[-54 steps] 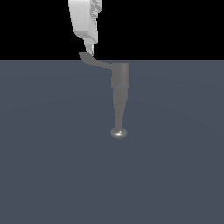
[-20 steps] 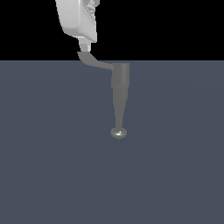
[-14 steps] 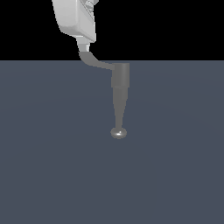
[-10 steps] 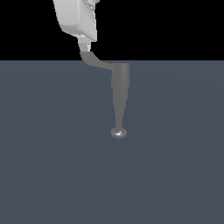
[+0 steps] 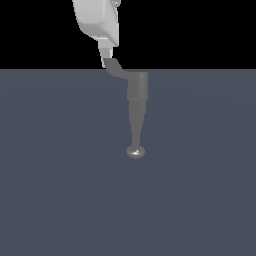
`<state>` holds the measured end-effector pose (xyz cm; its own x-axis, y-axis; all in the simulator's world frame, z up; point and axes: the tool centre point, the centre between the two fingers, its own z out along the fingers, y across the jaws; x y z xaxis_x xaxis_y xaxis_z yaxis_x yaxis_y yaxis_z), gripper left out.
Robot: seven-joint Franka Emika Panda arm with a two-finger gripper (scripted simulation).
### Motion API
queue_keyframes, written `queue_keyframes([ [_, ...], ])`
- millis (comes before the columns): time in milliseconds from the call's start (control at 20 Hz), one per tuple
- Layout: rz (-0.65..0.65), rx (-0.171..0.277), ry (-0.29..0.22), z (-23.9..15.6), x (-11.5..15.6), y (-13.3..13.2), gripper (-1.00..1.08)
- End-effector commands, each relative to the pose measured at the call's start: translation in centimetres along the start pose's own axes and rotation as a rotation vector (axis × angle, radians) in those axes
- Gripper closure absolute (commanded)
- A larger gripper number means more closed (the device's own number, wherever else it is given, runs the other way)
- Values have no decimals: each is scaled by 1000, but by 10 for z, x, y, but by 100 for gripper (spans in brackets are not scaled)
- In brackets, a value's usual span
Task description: Turn on the faucet by rotating a designated handle.
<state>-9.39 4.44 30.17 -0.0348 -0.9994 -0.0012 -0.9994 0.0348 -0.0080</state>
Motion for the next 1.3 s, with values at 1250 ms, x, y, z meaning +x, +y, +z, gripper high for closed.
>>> queue_keyframes([
  [1250,6,-8,1,1,114,26,108],
])
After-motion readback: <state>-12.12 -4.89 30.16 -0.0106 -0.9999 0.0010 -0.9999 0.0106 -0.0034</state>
